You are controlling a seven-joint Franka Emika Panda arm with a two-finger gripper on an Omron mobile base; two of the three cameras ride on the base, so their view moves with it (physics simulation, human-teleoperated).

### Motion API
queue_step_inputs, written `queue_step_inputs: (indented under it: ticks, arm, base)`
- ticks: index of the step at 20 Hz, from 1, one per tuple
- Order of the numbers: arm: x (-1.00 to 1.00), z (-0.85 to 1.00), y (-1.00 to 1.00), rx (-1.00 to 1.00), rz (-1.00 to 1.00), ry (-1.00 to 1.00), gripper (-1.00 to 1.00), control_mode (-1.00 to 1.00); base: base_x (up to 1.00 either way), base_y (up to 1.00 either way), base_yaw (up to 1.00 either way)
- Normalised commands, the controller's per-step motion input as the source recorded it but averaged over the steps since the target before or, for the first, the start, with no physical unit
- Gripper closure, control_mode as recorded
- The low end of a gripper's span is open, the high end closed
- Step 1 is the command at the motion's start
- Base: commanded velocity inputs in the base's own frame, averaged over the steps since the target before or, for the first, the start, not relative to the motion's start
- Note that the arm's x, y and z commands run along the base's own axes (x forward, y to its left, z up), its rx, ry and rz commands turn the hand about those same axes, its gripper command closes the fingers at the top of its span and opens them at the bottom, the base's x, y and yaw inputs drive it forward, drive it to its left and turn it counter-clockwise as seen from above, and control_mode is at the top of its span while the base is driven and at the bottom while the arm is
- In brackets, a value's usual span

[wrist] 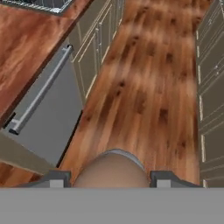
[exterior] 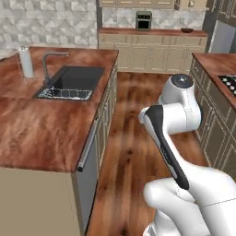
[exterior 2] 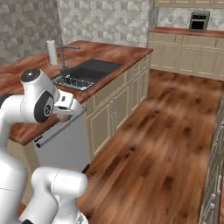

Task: Pick the egg and butter from the fridge and place them by the bowl for mixing.

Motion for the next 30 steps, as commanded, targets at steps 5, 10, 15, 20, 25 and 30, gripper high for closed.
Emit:
queue_step_inputs:
  ticks: [5,10,15,20,25,30]
  arm:
    - [0.00,0.00,0.00,0.00,0.00,0.00,1.00,1.00]
    - [0.00,0.00,0.00,0.00,0.00,0.00,1.00,1.00]
    - [0.00,0.00,0.00,0.00,0.00,0.00,1.00,1.00]
    - [0.00,0.00,0.00,0.00,0.00,0.00,1.00,1.00]
    - [0.00,0.00,0.00,0.00,0.00,0.00,1.00,1.00]
    - [0.00,0.00,0.00,0.00,0.00,0.00,1.00,1.00]
  base:
    - [0.28,0.27,-0.75]
    - [0.52,0.42,-0.44]
    - [0.68,0.41,-0.35]
    - [0.79,0.36,-0.20]
    - [0.87,0.29,-0.02]
    - [0.90,0.21,0.00]
